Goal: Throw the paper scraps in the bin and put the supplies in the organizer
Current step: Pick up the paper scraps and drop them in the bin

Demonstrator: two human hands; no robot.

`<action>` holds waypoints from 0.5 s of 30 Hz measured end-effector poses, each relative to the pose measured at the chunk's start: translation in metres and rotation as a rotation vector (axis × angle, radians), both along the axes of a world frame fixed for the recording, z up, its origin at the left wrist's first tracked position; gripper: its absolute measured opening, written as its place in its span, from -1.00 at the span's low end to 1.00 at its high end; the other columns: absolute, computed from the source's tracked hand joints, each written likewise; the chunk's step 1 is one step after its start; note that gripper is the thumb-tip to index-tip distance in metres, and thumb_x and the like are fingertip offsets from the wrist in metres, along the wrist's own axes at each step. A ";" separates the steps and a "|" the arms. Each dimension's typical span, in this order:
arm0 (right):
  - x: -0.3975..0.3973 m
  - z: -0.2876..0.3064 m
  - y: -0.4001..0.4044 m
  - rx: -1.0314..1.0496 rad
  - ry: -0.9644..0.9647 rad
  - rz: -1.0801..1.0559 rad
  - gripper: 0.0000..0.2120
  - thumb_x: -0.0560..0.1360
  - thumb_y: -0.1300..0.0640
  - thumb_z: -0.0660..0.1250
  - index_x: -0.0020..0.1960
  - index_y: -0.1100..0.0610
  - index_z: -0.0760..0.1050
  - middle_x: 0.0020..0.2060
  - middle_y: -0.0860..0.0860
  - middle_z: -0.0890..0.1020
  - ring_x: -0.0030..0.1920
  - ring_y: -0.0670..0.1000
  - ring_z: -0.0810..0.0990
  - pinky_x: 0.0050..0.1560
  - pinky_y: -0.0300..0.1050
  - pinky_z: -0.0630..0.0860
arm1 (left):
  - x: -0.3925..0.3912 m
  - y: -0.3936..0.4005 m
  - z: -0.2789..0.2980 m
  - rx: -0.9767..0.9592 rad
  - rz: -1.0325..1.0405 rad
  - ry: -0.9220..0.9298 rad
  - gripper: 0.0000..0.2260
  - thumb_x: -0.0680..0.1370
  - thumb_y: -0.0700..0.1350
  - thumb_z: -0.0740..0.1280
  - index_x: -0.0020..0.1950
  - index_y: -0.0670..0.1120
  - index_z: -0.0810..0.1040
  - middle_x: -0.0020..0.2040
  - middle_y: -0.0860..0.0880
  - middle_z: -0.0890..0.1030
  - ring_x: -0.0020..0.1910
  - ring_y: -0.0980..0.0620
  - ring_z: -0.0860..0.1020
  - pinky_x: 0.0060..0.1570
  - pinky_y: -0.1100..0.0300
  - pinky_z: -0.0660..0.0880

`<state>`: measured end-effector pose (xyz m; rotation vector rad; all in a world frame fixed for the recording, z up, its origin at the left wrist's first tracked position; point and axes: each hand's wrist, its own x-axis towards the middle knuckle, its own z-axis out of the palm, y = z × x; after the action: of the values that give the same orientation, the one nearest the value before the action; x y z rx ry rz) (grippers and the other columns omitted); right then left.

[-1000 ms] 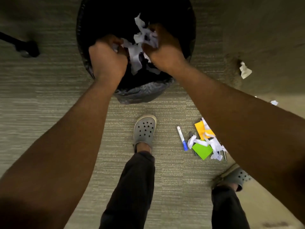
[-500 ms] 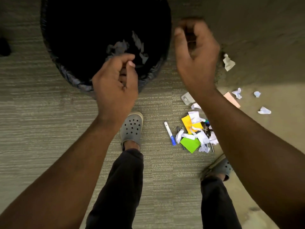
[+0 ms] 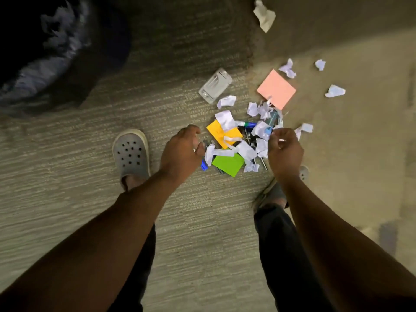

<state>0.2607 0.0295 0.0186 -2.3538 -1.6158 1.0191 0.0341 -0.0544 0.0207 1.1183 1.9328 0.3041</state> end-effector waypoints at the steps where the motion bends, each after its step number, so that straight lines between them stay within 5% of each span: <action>1: 0.011 -0.010 -0.009 -0.048 -0.015 -0.004 -0.85 0.52 0.18 0.29 0.05 0.20 0.54 -0.09 0.11 0.66 -0.19 0.04 0.57 -0.20 -0.33 0.28 | 0.010 -0.002 -0.012 -0.048 -0.012 -0.012 -0.71 0.46 -0.16 0.38 0.15 -0.20 0.51 -0.02 -0.21 0.62 -0.07 -0.24 0.58 -0.08 -0.01 0.51; 7: 0.057 -0.070 -0.042 -0.268 -0.141 0.228 -0.60 0.43 0.04 0.42 0.20 0.15 0.44 0.17 0.15 0.49 0.13 0.16 0.50 0.09 -0.06 0.41 | 0.052 -0.009 -0.073 -0.310 -0.131 0.022 -0.55 0.44 -0.12 0.46 0.24 -0.22 0.38 0.16 -0.25 0.50 0.10 -0.29 0.51 -0.05 -0.03 0.45; 15: 0.054 -0.109 -0.047 -0.304 -0.197 0.052 -0.09 0.27 -0.30 0.46 0.39 0.19 0.21 0.29 0.18 0.37 0.30 0.18 0.36 0.28 0.02 0.33 | 0.080 -0.018 -0.123 -0.343 -0.202 0.203 -0.67 0.51 -0.15 0.36 0.21 -0.24 0.40 0.07 -0.26 0.55 0.08 -0.29 0.53 -0.11 -0.10 0.44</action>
<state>0.3145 -0.0177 -0.0907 -2.6986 -1.7020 1.1477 0.1144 -0.0727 -0.1028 1.1327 1.9329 -0.2517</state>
